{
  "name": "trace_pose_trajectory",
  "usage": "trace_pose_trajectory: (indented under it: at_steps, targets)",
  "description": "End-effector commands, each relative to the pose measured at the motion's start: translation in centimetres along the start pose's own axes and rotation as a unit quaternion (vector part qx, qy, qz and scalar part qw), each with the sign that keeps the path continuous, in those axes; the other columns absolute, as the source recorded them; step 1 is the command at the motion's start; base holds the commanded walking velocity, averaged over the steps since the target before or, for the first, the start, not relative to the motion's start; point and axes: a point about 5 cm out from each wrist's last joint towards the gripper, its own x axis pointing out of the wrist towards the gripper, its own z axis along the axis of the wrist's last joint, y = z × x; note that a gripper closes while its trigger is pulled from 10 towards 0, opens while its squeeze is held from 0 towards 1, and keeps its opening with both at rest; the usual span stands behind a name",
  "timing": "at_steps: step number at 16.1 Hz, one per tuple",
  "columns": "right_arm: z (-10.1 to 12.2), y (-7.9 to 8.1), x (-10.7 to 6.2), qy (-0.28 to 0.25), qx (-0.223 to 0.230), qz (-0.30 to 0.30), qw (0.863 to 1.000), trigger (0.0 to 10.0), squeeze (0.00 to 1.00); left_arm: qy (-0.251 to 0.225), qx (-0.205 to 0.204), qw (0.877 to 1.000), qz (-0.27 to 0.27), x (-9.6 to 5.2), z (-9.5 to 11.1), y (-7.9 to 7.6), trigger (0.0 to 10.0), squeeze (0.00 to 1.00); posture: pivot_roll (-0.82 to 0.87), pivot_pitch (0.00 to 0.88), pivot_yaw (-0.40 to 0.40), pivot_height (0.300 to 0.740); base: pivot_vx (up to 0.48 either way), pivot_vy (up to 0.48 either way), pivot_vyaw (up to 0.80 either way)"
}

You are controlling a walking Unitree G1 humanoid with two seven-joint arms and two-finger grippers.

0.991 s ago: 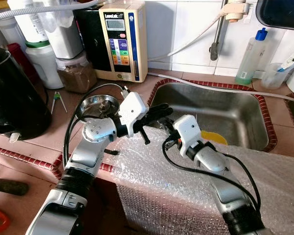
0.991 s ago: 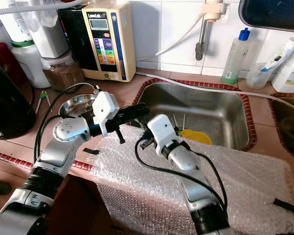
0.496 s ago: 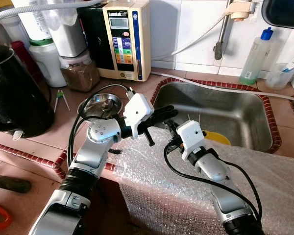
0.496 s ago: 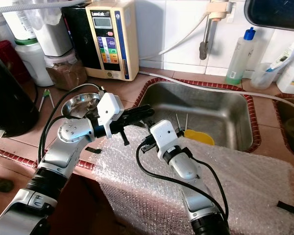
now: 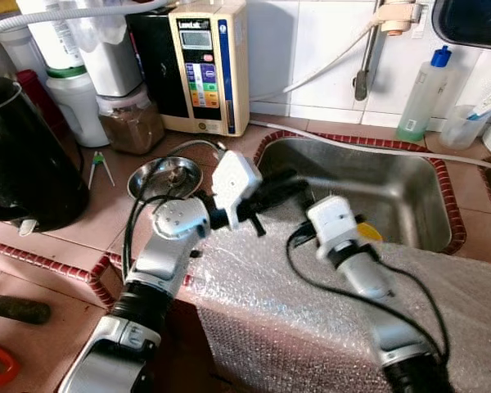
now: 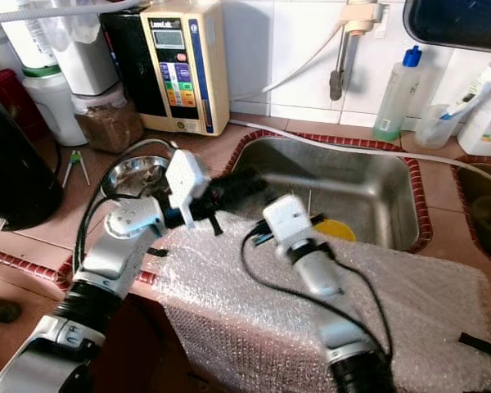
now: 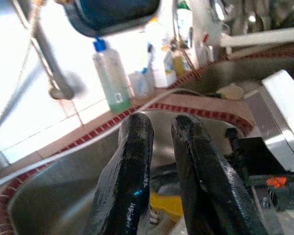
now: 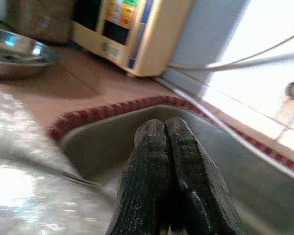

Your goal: Kitchen organization

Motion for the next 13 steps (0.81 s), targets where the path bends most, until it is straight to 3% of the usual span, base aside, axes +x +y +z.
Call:
trace_pose_trajectory:
  at_steps: [1,4,9,13]
  targets:
    - [0.2,-0.6,0.4,0.0,-0.007,-0.013,1.0,0.0,0.0,-0.002,-0.002,1.0,0.024,-0.2,0.3,1.0,10.0,1.0,0.02,0.0,0.092,0.74,0.0,0.0,0.0]
    - [-0.6,-2.3,-0.1,0.019,-0.015,-0.036,0.999,0.0,0.0,0.003,-0.014,0.998,0.058,-0.7,0.0,2.1,10.0,1.0,0.02,0.0,0.099,0.74,0.0,0.0,0.0]
    - [-1.8,-3.6,-1.0,0.04,-0.021,-0.059,0.997,0.0,0.0,0.025,-0.005,0.997,0.071,-1.6,-0.5,3.0,10.0,1.0,0.03,0.0,0.108,0.74,0.0,0.0,0.0]
    - [-2.5,-4.1,-2.0,0.056,-0.022,-0.073,0.996,0.0,0.0,0.074,0.016,0.994,0.08,-3.0,-1.9,3.6,10.0,1.0,0.03,0.0,0.113,0.74,0.0,0.0,0.0]
